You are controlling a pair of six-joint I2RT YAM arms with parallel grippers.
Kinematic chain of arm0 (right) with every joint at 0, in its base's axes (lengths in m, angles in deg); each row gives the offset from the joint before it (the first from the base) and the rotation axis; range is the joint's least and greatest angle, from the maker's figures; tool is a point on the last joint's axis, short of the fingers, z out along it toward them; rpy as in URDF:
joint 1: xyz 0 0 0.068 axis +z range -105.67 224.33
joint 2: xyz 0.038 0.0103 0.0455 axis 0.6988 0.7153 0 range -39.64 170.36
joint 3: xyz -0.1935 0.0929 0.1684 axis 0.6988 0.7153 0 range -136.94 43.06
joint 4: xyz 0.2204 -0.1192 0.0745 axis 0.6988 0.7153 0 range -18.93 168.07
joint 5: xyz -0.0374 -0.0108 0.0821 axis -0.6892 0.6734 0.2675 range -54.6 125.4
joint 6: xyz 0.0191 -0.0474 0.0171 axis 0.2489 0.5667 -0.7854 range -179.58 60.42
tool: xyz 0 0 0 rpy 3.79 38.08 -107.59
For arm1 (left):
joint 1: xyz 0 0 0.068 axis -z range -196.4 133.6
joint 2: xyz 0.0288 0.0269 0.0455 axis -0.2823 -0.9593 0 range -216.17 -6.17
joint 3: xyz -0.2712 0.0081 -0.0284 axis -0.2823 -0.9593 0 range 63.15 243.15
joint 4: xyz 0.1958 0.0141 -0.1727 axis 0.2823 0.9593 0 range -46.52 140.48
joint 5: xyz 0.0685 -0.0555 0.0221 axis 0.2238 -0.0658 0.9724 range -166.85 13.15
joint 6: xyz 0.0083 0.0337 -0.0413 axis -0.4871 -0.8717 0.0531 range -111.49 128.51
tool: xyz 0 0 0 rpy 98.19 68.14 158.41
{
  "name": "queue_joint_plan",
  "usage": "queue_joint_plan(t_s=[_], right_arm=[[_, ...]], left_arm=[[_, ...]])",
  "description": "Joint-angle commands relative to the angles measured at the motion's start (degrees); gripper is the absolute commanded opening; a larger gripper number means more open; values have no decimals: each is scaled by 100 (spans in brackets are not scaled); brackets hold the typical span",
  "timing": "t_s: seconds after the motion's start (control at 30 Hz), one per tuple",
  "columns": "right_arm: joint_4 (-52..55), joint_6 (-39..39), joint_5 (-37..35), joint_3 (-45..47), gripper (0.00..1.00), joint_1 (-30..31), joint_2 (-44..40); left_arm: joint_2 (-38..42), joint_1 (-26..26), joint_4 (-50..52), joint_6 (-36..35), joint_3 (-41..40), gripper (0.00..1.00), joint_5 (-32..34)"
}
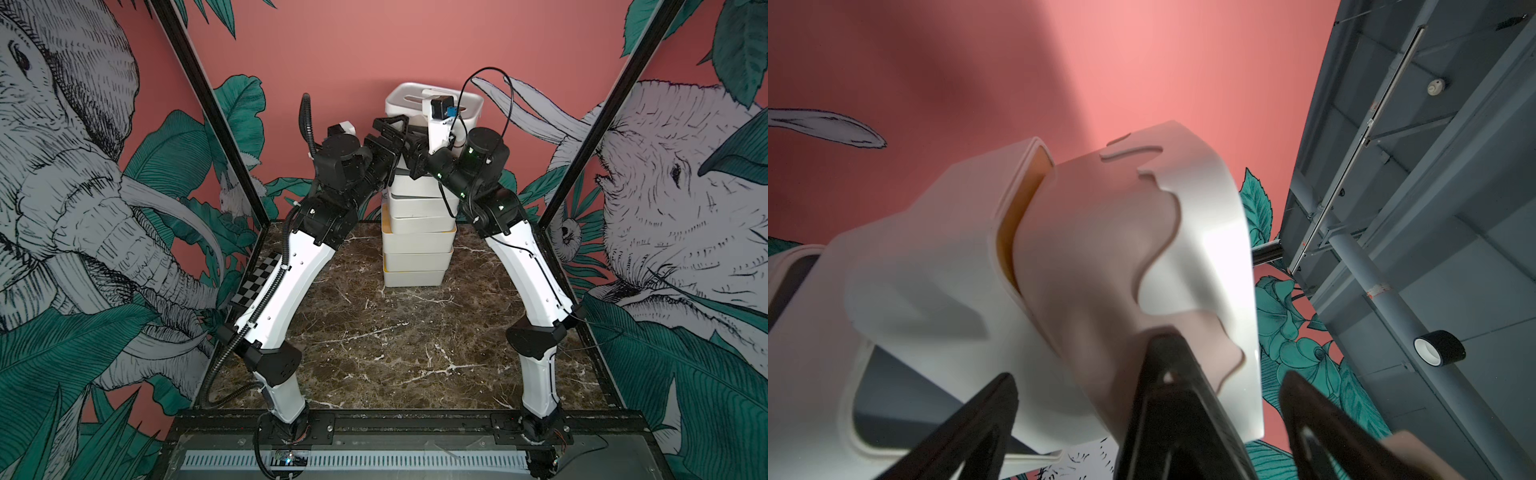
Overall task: Stack the tissue boxes
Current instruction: Place the tissue box at the tissue box.
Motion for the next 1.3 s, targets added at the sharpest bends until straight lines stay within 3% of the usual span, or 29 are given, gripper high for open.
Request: queue_joint_plan(t_s=[0.0,0.43,0.9,1.13,1.27], right_arm=[[-458,-88,455,-51,34,-98,-48],[-429,-140,1123,1,35,-62,-226],[-290,80,1251,716,37,493,-1002],[825,285,-248,1135,40,485,-1722],[1426,377,-1198,1633,36,463,-2340]], left_arm=[[416,-34,-419,-131,-157,100,231],[1037,-94,-428,-699,-852,100,394],[2069,-370,-68,-2039,-1661,99,414],[2438,-733,659,-2813,-1639,100,-134],[2630,-764,1379,-3613,-1499,100,52]])
